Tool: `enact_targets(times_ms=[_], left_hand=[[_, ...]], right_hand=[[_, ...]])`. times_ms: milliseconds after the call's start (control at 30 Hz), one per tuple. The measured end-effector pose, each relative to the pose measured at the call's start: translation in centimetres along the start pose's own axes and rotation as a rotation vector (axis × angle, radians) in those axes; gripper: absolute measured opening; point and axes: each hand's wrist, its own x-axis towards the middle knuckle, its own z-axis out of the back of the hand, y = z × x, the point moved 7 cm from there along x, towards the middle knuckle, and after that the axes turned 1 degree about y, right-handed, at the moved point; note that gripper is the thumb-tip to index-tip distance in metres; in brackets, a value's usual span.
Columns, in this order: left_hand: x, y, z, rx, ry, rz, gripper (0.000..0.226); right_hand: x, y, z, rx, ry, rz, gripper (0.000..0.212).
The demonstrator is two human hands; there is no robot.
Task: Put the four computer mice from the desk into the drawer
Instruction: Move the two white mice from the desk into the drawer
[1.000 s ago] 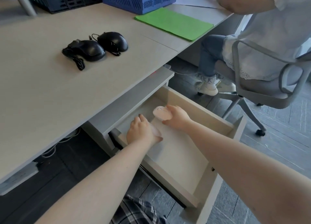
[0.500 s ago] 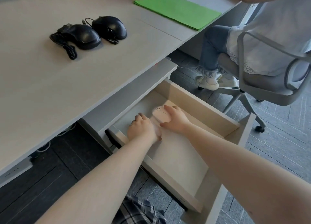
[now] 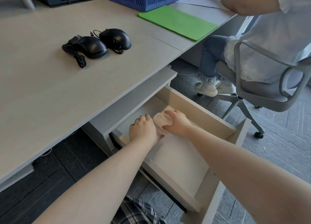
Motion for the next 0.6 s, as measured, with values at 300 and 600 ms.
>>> enact_targets(times_ms=[300,600], left_hand=[[-3.7,-1.2,8.4,0.024,-0.106,-0.128,0.030],[-7.1,1.4,18.4,-0.267,-0.612,-0.205,0.022]], right_hand=[[-4.2,4.4,5.0,0.003,-0.075,0.086,0.032],[-6.3,12.3,11.6,0.245,-0.456,0.244,0.025]])
